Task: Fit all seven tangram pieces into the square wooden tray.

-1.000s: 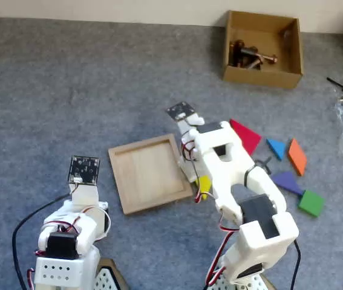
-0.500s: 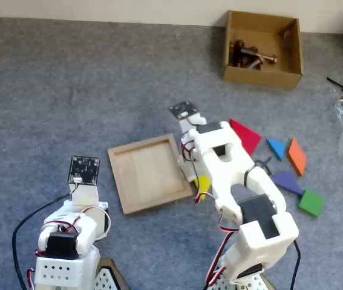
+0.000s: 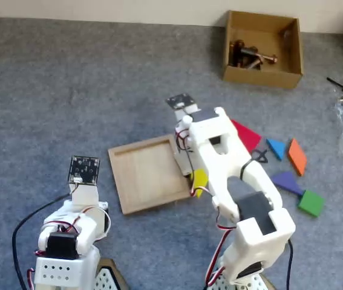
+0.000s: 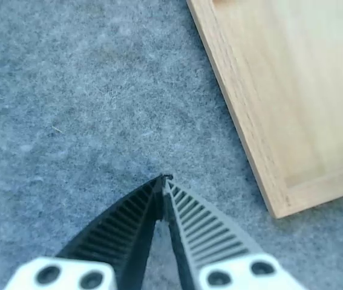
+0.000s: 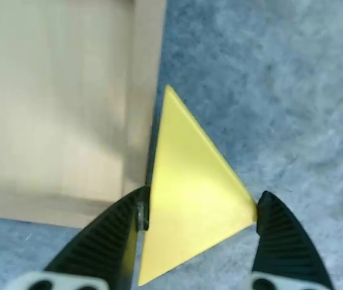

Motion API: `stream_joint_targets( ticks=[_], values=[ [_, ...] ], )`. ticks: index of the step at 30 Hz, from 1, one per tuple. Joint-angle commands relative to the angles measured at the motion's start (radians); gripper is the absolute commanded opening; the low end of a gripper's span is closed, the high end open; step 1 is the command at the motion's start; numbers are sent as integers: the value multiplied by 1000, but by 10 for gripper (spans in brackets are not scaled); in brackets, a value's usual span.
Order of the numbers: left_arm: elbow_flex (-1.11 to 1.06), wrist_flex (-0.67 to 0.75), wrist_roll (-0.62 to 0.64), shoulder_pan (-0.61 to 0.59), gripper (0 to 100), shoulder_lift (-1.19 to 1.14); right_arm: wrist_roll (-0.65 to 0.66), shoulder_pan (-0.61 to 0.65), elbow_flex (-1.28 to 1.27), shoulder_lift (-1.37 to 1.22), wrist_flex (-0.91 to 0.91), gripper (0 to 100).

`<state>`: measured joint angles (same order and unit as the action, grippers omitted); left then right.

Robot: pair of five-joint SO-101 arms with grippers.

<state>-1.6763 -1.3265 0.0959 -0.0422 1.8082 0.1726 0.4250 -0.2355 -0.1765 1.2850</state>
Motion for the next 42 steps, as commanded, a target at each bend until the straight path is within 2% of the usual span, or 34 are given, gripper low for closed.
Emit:
stream_joint_targets(
  ticks=[1, 13, 23, 27, 31, 42],
  values=[
    [-19, 2, 8, 15, 5, 7, -11, 56, 76, 22, 30, 191],
    [-19, 2, 8, 15, 5, 7, -15, 240, 150, 21, 30, 191],
    [-19, 2, 8, 15, 5, 7, -192, 331, 191, 15, -82, 191],
    [-19, 2, 8, 15, 5, 7, -221, 372, 188, 15, -128, 191],
    [-19, 2, 8, 15, 5, 7, -216, 363, 188, 15, -128, 191],
    [-19, 2, 8, 15, 5, 7, -215, 206, 188, 16, -70, 190]
  ],
)
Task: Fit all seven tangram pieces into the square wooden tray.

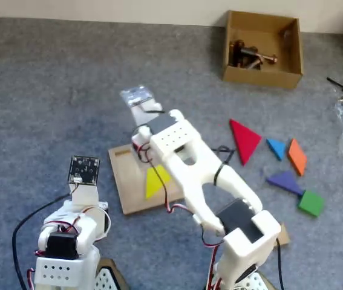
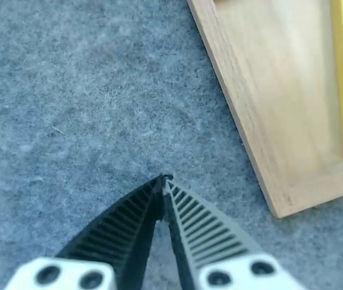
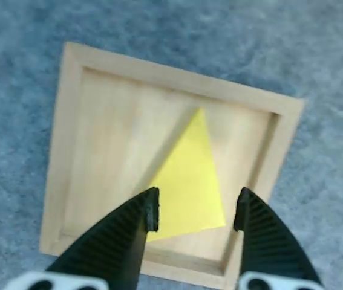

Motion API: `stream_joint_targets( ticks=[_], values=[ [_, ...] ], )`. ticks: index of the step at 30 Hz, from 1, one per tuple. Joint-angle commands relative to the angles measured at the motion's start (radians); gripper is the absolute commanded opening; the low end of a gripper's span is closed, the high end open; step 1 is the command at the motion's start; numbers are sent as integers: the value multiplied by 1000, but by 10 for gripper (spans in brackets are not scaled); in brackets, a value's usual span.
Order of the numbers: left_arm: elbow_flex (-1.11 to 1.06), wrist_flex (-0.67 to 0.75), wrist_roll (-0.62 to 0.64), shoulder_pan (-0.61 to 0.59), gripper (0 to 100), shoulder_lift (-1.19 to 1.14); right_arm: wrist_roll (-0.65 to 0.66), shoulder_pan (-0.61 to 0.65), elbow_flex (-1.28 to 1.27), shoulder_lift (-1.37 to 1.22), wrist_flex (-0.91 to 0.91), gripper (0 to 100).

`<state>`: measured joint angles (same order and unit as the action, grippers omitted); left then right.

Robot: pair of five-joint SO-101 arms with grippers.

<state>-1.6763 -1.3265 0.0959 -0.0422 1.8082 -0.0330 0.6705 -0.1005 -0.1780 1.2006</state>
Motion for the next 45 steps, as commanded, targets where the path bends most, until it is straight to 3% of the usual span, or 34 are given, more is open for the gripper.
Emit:
stream_joint_targets(
  ticks=[1, 6, 13, 18, 45],
  values=[
    [-19, 2, 8, 15, 5, 7, -9, -48, 53, 16, 15, 190],
    [-19, 2, 8, 15, 5, 7, 0, -91, 51, 15, 15, 145],
    [-19, 2, 8, 15, 5, 7, 138, -96, -21, 15, -21, 39],
    [-19, 2, 8, 15, 5, 7, 137, -99, -97, 15, -85, 33],
    [-19, 2, 8, 15, 5, 7, 204, -136, -113, 13, -84, 5]
  ],
)
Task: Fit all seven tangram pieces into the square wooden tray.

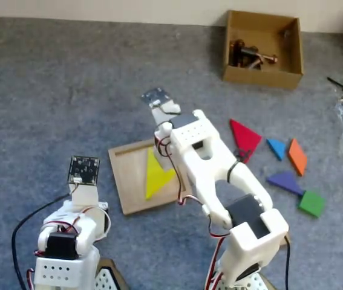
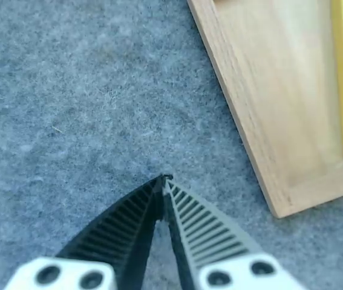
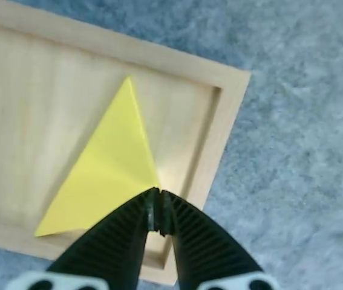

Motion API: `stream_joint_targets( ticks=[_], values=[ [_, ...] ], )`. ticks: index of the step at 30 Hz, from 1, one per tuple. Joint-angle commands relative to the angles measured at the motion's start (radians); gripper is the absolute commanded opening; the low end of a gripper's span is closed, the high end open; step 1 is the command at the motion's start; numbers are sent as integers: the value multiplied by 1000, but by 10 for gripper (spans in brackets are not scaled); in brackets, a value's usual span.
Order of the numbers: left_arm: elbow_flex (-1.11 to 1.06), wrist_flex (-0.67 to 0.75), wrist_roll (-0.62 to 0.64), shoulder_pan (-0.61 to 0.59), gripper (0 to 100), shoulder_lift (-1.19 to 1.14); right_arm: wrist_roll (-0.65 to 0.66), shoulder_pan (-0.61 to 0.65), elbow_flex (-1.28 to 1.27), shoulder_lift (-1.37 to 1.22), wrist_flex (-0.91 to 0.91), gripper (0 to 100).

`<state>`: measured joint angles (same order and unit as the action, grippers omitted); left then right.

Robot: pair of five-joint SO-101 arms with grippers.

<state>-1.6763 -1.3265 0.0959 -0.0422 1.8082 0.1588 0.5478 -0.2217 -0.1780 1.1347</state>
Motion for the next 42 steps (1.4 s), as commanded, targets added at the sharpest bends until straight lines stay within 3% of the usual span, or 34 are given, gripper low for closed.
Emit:
stream_joint_targets(
  ticks=[1, 19, 32, 42],
  values=[
    [-19, 2, 8, 15, 5, 7, 25, -13, 8, 13, -16, 5],
    [-19, 2, 8, 15, 5, 7, 101, -28, -65, 16, -54, 5],
    [-19, 2, 8, 15, 5, 7, 101, 104, -67, 16, -56, 5],
    [-19, 2, 8, 15, 5, 7, 101, 120, -73, 13, -107, 5]
  ],
)
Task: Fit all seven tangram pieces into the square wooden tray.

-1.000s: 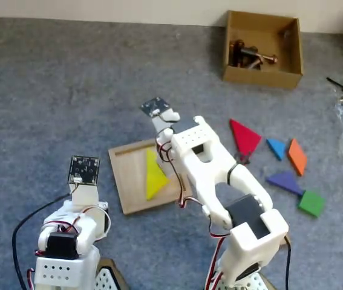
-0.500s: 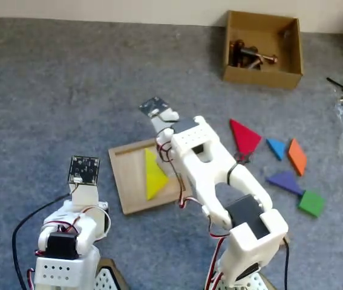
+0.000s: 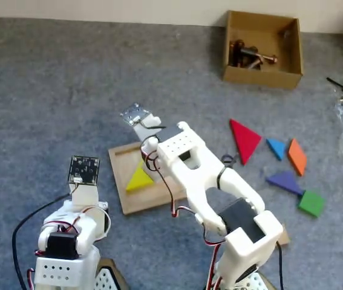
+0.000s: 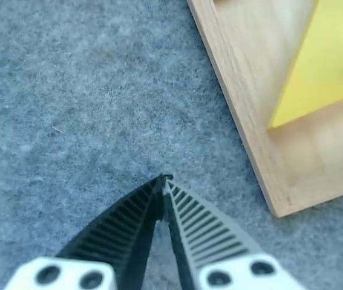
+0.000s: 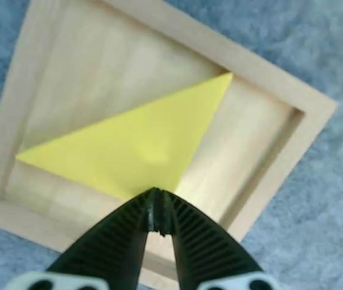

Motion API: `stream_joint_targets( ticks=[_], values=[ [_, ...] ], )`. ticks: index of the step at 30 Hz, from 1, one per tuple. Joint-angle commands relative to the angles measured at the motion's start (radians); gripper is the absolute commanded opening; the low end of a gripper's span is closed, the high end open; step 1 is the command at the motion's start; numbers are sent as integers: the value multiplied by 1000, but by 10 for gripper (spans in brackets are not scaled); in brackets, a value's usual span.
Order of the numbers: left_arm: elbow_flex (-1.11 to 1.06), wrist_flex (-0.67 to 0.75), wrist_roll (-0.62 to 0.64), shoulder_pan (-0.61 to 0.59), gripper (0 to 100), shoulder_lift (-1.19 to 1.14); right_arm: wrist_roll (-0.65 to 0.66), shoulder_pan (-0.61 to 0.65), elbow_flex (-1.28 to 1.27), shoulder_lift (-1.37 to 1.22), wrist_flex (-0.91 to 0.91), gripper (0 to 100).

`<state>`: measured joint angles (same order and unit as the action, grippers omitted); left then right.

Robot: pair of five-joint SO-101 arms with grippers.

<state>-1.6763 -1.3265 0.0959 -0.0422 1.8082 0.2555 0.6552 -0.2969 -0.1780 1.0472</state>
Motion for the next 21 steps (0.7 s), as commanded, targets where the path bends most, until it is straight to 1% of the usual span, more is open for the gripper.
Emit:
stream_joint_targets(
  ticks=[1, 13, 21],
  values=[
    [-19, 2, 8, 15, 5, 7, 5, 13, 2, 13, -19, 5],
    [-19, 2, 8, 15, 5, 7, 6, 7, -56, 15, -24, 5],
    [-19, 2, 8, 15, 5, 7, 6, 42, -54, 15, -24, 5]
  ],
)
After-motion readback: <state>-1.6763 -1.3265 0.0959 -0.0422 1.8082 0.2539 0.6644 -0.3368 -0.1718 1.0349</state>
